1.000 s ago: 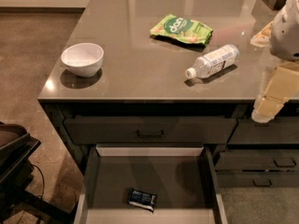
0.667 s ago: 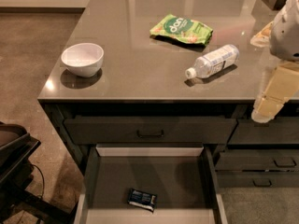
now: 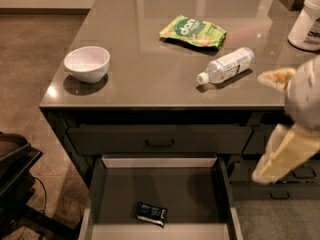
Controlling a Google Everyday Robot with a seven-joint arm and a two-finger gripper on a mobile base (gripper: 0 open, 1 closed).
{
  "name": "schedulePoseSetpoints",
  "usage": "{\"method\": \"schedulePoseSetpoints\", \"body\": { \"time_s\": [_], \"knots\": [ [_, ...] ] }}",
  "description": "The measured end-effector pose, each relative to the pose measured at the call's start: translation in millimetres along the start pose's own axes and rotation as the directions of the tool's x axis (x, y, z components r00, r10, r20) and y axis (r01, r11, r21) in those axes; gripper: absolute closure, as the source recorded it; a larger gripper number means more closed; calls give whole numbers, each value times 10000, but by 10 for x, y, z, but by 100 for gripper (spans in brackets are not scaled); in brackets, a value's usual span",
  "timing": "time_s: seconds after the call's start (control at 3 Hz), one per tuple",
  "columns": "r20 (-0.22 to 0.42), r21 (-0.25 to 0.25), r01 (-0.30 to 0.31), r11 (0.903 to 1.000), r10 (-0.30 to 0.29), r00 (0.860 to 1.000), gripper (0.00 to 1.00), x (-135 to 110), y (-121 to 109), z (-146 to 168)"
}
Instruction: Pick rxbar blueberry from middle drawer and place on counter
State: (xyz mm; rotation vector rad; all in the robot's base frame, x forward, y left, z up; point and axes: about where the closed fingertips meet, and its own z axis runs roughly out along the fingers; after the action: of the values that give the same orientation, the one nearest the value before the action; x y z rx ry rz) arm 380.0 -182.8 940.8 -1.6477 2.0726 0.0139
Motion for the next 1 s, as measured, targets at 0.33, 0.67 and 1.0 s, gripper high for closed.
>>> {"method": "schedulePoseSetpoints", "body": {
  "time_s": [0.33, 0.67, 1.0],
  "knots": [
    [1111, 250, -538, 9982, 507, 9925, 0, -128, 453, 304],
    [1556, 312, -1588, 9868, 1521, 9760, 0, -3, 607, 479],
    [1555, 310, -1595, 9867, 1528, 9759, 0, -2, 607, 479]
  ]
}}
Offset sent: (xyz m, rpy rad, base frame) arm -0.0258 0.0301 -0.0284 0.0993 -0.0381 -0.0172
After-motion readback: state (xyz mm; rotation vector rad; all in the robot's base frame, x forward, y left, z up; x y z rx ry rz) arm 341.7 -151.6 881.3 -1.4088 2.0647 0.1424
